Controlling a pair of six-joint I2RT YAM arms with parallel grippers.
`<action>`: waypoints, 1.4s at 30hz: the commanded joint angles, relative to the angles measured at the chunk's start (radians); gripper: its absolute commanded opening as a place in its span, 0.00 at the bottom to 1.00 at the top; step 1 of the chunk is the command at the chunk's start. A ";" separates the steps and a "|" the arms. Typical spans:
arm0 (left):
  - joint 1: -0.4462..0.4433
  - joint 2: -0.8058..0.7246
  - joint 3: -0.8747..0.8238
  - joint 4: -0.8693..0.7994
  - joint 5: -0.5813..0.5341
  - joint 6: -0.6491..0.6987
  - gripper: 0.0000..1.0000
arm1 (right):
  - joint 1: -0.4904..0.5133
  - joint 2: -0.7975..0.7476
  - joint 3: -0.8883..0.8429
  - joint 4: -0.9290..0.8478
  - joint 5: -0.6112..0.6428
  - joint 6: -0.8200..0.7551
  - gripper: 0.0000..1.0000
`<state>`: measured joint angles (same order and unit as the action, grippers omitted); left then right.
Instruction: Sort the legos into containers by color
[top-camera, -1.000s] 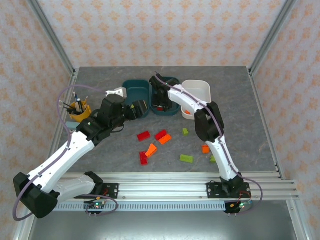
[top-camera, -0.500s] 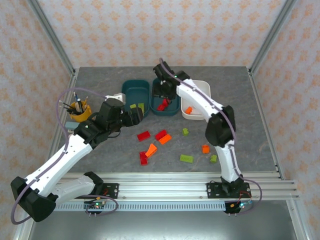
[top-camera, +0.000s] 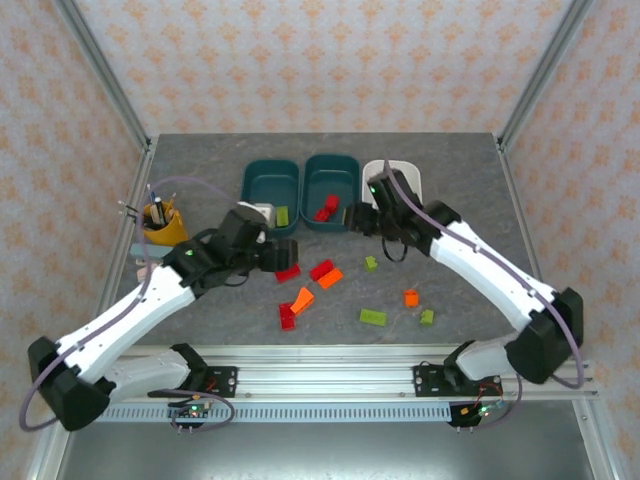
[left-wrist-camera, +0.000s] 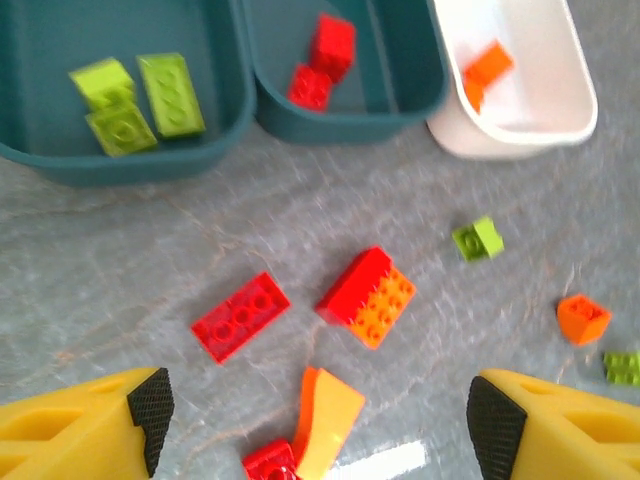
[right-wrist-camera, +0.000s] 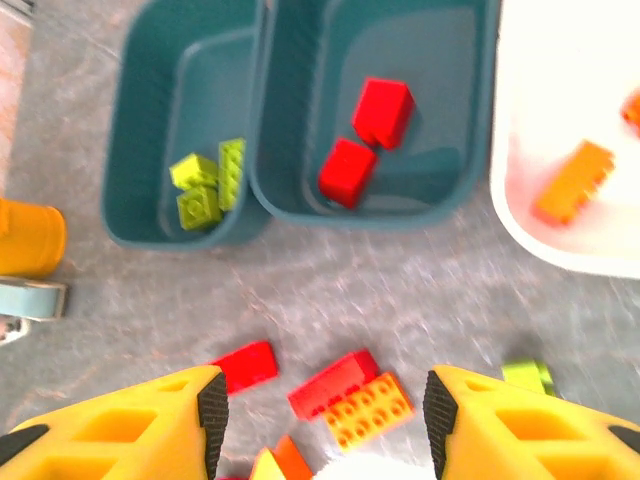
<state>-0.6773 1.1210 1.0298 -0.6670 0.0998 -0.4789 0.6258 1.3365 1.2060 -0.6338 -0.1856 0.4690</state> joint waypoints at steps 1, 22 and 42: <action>-0.077 0.122 0.074 0.005 -0.006 0.018 0.79 | 0.003 -0.142 -0.107 -0.063 0.042 0.040 0.56; -0.240 0.941 0.685 -0.139 -0.007 -0.614 0.74 | -0.015 -0.597 -0.310 -0.361 0.243 0.132 0.58; -0.238 1.258 0.994 -0.270 -0.063 -0.641 0.47 | -0.015 -0.685 -0.342 -0.376 0.206 0.208 0.58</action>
<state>-0.9100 2.3596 1.9869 -0.8745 0.0761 -1.1194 0.6144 0.6563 0.8730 -0.9894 0.0109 0.6621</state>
